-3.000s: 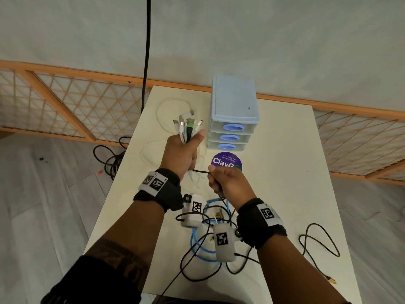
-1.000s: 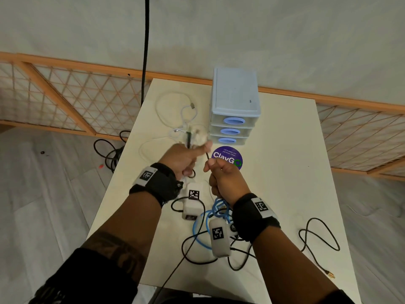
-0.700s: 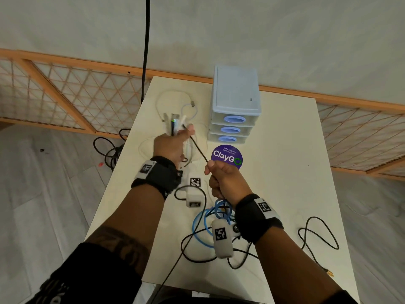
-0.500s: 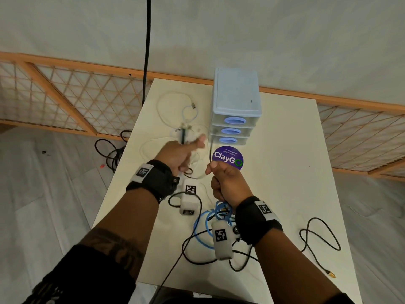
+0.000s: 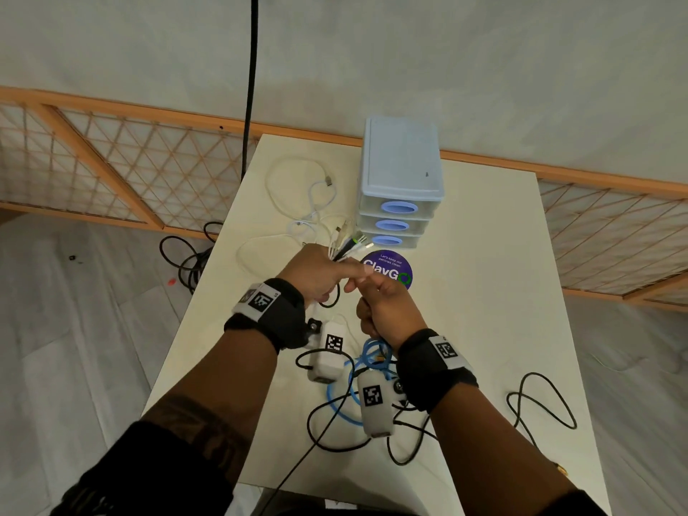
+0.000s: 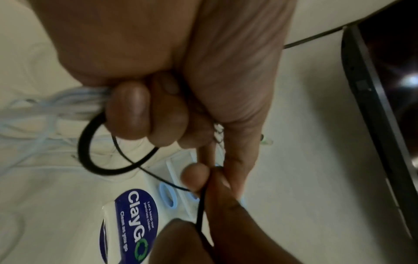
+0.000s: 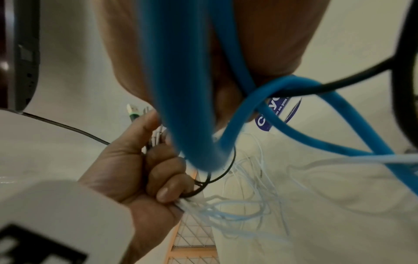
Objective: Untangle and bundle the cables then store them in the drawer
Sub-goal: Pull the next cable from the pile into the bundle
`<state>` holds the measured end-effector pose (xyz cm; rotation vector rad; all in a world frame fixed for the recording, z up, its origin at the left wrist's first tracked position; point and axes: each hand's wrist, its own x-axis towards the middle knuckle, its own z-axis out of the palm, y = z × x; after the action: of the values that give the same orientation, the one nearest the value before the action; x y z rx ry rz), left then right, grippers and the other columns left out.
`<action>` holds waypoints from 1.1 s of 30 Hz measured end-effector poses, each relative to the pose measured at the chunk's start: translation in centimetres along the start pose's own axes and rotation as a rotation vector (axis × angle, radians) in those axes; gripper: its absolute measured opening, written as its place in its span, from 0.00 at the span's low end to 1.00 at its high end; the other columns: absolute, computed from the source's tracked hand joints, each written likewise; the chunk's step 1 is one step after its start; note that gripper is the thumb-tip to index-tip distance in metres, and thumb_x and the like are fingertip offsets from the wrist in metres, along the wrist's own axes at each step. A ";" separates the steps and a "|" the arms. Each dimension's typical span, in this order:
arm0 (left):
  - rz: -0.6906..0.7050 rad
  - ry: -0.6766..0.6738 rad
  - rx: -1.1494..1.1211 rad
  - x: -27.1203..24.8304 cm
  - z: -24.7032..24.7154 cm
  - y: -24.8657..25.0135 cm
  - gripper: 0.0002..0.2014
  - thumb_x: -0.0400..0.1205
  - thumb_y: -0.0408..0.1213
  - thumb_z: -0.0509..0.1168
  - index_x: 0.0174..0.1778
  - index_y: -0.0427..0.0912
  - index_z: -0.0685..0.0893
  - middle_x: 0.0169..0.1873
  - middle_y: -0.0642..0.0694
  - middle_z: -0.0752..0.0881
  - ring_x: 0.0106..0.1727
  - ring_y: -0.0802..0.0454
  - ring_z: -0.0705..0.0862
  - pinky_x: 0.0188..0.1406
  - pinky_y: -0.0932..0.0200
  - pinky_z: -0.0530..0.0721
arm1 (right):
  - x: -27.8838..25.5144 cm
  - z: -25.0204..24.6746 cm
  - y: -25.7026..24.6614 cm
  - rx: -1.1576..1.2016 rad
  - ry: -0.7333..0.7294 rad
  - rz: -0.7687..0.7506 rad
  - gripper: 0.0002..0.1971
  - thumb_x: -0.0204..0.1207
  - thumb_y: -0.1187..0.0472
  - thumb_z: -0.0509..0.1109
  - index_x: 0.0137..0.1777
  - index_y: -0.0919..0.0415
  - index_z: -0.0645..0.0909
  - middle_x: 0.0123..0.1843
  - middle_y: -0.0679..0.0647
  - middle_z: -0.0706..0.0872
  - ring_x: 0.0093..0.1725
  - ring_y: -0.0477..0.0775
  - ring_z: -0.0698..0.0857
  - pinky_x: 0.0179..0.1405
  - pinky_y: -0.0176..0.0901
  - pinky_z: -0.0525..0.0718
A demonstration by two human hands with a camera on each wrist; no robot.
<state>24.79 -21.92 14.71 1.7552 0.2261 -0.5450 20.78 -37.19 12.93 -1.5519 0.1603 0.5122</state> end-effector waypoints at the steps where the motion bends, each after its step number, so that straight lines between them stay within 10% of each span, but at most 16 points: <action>1: 0.015 0.044 -0.016 0.0 0.2 -0.2 0.18 0.77 0.43 0.80 0.26 0.40 0.83 0.18 0.49 0.68 0.20 0.52 0.61 0.20 0.62 0.60 | -0.1 0.0 0.0 0.002 -0.016 0.000 0.16 0.91 0.53 0.58 0.51 0.62 0.83 0.23 0.53 0.70 0.19 0.49 0.66 0.21 0.37 0.66; 6: 0.008 0.293 -0.102 0.8 -0.4 -1.0 0.12 0.76 0.43 0.82 0.43 0.37 0.92 0.14 0.57 0.74 0.15 0.60 0.69 0.20 0.64 0.67 | -0.7 0.4 -0.7 0.079 -0.121 0.108 0.17 0.90 0.51 0.60 0.73 0.56 0.78 0.44 0.55 0.89 0.37 0.50 0.86 0.39 0.42 0.82; 12: 0.026 0.327 -0.107 0.8 -0.5 -1.8 0.11 0.77 0.43 0.82 0.43 0.39 0.92 0.13 0.58 0.72 0.15 0.58 0.68 0.19 0.64 0.68 | -0.3 0.2 -0.9 0.009 -0.141 0.184 0.24 0.87 0.40 0.58 0.73 0.55 0.77 0.61 0.52 0.89 0.65 0.50 0.85 0.66 0.45 0.73; 22: 0.060 0.433 -0.303 1.5 -3.1 0.7 0.14 0.74 0.45 0.84 0.40 0.41 0.87 0.19 0.54 0.65 0.19 0.53 0.60 0.20 0.63 0.63 | -1.6 -1.6 1.5 -0.355 -0.195 0.225 0.13 0.84 0.73 0.59 0.51 0.73 0.86 0.34 0.59 0.88 0.27 0.44 0.86 0.30 0.27 0.81; 28: 0.075 0.444 -0.351 1.6 -3.9 1.4 0.17 0.71 0.48 0.86 0.37 0.44 0.85 0.23 0.51 0.65 0.20 0.52 0.59 0.19 0.64 0.63 | -0.5 -2.5 2.8 -0.544 -0.102 0.283 0.04 0.75 0.64 0.77 0.41 0.61 0.93 0.37 0.52 0.94 0.41 0.50 0.91 0.55 0.44 0.90; 33: -0.053 0.258 -0.193 0.9 -2.7 0.3 0.26 0.69 0.58 0.84 0.36 0.42 0.79 0.24 0.48 0.66 0.18 0.55 0.62 0.21 0.61 0.63 | -0.1 -1.9 2.2 -0.525 0.143 0.198 0.14 0.62 0.51 0.88 0.32 0.59 0.88 0.32 0.52 0.92 0.33 0.47 0.86 0.37 0.37 0.81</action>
<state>26.33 -19.50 15.04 1.6319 0.4912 -0.3214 20.18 -39.25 10.91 -2.1011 0.3090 0.6315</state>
